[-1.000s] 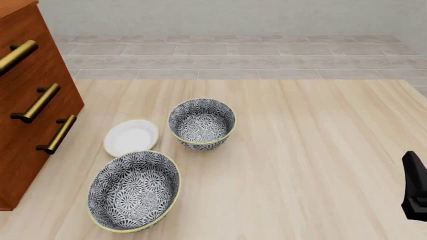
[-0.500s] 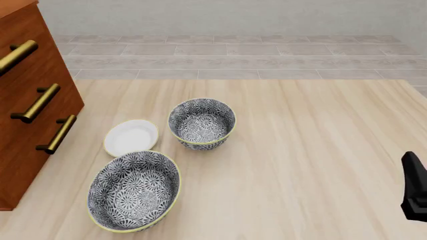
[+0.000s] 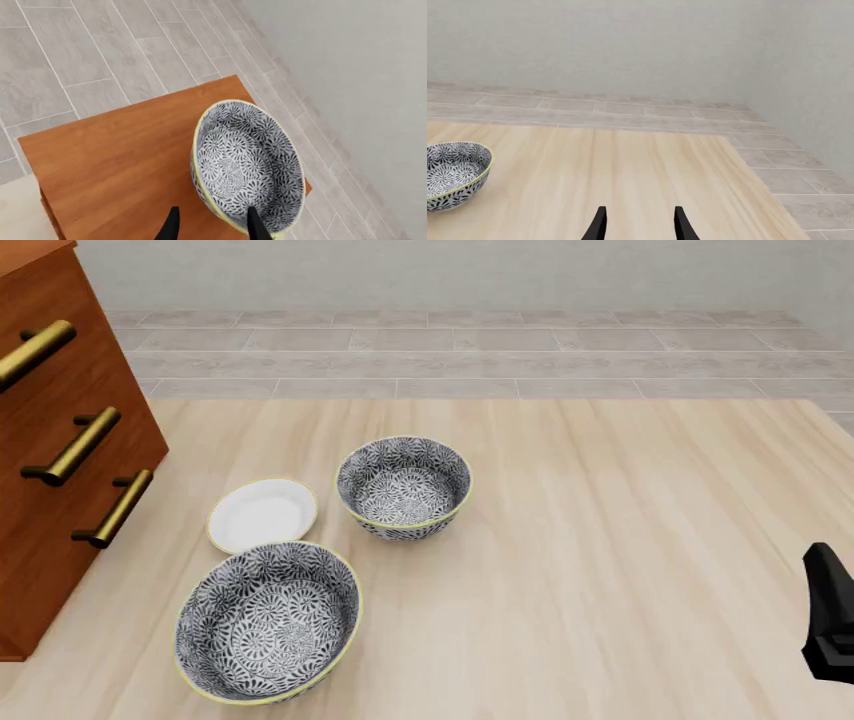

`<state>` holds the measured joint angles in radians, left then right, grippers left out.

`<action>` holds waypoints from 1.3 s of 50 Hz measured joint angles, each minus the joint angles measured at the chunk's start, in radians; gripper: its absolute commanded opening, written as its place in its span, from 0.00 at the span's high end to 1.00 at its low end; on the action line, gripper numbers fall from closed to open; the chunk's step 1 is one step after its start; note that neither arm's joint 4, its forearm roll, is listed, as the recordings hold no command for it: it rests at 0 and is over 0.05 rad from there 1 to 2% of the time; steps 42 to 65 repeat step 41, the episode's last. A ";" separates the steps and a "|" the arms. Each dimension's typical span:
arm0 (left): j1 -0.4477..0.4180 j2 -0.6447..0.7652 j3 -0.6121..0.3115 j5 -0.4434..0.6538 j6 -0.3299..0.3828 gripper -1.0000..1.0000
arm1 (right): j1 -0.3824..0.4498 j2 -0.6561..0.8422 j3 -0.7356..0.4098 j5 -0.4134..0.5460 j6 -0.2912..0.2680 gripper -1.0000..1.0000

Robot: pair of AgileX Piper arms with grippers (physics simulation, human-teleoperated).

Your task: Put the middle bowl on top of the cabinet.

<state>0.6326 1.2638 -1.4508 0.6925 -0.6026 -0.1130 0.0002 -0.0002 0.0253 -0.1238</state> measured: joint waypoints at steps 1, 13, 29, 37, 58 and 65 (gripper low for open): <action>-0.001 -0.005 0.003 -0.001 -0.001 0.00 | 0.000 0.000 0.000 0.000 0.000 0.00; -0.017 -0.063 0.029 -0.010 -0.012 0.00 | -0.002 0.000 0.000 -0.002 -0.002 0.00; -0.046 -0.140 0.051 -0.010 -0.026 0.00 | -0.002 0.000 0.000 -0.003 -0.003 0.00; -0.059 -0.174 0.060 -0.010 -0.030 0.00 | -0.001 0.000 0.000 -0.004 -0.003 0.00; -0.069 -0.192 0.067 -0.011 -0.033 0.00 | -0.001 0.000 0.000 -0.004 -0.003 0.00; -0.069 -0.192 0.067 -0.011 -0.033 0.00 | -0.001 0.000 0.000 -0.004 -0.003 0.00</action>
